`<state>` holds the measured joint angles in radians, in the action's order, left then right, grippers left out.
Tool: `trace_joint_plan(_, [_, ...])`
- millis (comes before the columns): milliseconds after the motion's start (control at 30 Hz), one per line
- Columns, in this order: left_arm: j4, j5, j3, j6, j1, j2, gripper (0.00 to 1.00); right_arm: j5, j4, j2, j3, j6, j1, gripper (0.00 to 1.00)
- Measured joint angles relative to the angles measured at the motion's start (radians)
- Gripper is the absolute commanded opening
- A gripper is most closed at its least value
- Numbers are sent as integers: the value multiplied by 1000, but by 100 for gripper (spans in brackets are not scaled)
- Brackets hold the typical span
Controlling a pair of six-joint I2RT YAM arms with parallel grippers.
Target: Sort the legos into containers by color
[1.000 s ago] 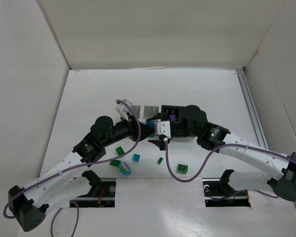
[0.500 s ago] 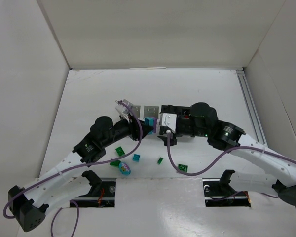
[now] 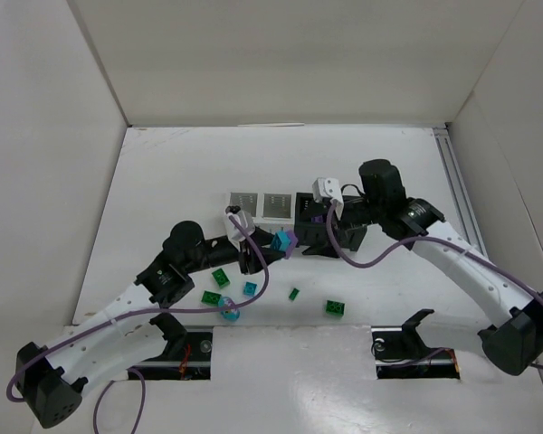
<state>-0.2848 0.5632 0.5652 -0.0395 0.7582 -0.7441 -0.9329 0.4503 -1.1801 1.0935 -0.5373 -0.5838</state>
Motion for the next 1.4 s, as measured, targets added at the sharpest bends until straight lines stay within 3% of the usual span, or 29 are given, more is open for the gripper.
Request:
trace_joint_plan(233, [-10, 82, 0, 99, 0, -32, 0, -153, -19, -59, 0, 19, -35, 84])
trace_joint_plan(333, [-10, 90, 0, 120, 0, -48, 0, -171, -42, -70, 0, 39, -58, 76])
trace_joint_plan(467, [-9, 90, 0, 132, 0, -55, 0, -175, -85, -80, 0, 80, -75, 68])
trace_joint_plan(833, [-14, 88, 0, 132, 0, -33, 0, -117, -99, -117, 0, 117, -79, 59])
trace_joint_plan(1000, [-10, 61, -2, 133, -2, 1, 0, -125, -100, -122, 0, 123, -84, 36])
trace_joint_plan(1200, [-16, 50, -2, 126, -6, 3, 0, -124, -122, -120, 0, 123, -85, 25])
trace_joint_plan(1333, [-30, 50, -2, 126, -6, -4, 0, -119, -122, -111, -2, 122, -80, 0])
trace_joint_plan(1400, [-34, 48, -2, 127, -5, -8, 0, -121, -129, -105, -12, 122, -71, 0])
